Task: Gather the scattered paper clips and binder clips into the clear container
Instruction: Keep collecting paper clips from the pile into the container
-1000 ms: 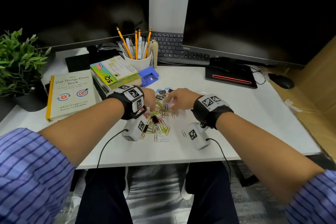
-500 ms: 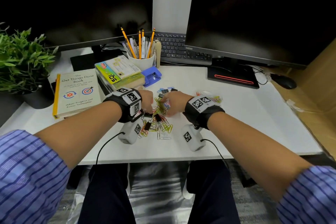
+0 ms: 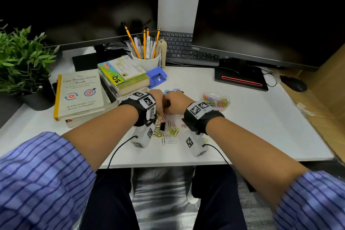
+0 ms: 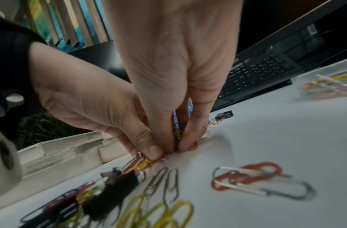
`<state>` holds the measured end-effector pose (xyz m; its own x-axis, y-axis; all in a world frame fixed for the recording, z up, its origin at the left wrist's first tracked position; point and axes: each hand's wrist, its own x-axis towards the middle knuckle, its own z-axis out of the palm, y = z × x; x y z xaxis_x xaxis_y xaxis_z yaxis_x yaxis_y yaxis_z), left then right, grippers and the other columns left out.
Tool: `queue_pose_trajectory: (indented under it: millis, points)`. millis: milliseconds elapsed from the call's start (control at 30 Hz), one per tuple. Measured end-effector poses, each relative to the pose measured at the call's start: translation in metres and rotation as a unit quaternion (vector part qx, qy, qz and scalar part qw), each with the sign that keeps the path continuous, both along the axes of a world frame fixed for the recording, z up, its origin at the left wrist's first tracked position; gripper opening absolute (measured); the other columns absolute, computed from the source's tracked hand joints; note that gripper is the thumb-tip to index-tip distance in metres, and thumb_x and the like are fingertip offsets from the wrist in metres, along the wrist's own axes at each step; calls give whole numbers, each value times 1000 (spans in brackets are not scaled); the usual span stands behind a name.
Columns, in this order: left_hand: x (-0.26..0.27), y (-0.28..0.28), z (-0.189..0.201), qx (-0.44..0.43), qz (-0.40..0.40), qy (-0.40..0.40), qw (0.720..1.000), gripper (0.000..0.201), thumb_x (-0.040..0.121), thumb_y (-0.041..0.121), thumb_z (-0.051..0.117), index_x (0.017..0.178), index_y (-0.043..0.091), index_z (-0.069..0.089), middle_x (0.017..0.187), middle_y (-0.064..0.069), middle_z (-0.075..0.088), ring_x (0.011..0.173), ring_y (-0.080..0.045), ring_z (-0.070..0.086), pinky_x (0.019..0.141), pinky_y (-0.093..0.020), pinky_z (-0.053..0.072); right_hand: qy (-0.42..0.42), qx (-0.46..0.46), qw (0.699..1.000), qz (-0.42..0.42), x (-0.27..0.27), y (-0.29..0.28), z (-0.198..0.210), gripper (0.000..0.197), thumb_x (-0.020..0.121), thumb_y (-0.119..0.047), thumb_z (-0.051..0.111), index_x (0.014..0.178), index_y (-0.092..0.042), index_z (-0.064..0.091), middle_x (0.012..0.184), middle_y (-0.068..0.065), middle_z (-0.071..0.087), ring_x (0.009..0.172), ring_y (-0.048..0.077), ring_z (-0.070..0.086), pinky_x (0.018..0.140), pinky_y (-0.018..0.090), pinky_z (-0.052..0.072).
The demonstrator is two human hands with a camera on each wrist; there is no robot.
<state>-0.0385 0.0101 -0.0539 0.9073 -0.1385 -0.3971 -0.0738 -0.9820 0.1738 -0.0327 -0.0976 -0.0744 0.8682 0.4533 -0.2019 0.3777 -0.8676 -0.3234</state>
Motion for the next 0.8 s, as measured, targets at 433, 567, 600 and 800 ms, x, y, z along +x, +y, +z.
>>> queue_pose_trajectory:
  millis: [433, 567, 600, 800]
  points:
    - [6, -31, -11, 23, -27, -58, 998, 25, 87, 10, 60, 110, 1, 65, 118, -17, 65, 110, -30, 62, 89, -33, 50, 17, 19, 998, -61, 9, -40, 4, 19, 79, -16, 71, 97, -9, 70, 86, 1, 59, 80, 17, 54, 56, 20, 38]
    - [6, -53, -7, 6, -46, -56, 997, 32, 87, 9, 60, 117, 1, 62, 123, -15, 63, 114, -30, 59, 95, -34, 49, 28, 50, 994, -95, 11, -69, 18, 17, 80, -12, 69, 96, -8, 71, 91, 3, 64, 76, 15, 58, 64, 21, 46]
    - [6, -57, -5, 11, -47, -51, 998, 34, 87, 9, 60, 120, 2, 61, 124, -14, 62, 116, -30, 58, 97, -33, 49, 31, 70, 991, -109, 12, -78, 23, 13, 81, -11, 68, 93, -8, 71, 90, 4, 67, 71, 13, 61, 63, 18, 48]
    - [10, -80, 0, 46, -64, -40, 996, 32, 93, 7, 53, 124, -1, 57, 132, -15, 58, 124, -30, 55, 102, -33, 44, 22, 142, 971, -190, 26, -128, 52, 14, 85, -4, 66, 77, -15, 64, 102, 9, 71, 68, 12, 68, 77, 24, 58]
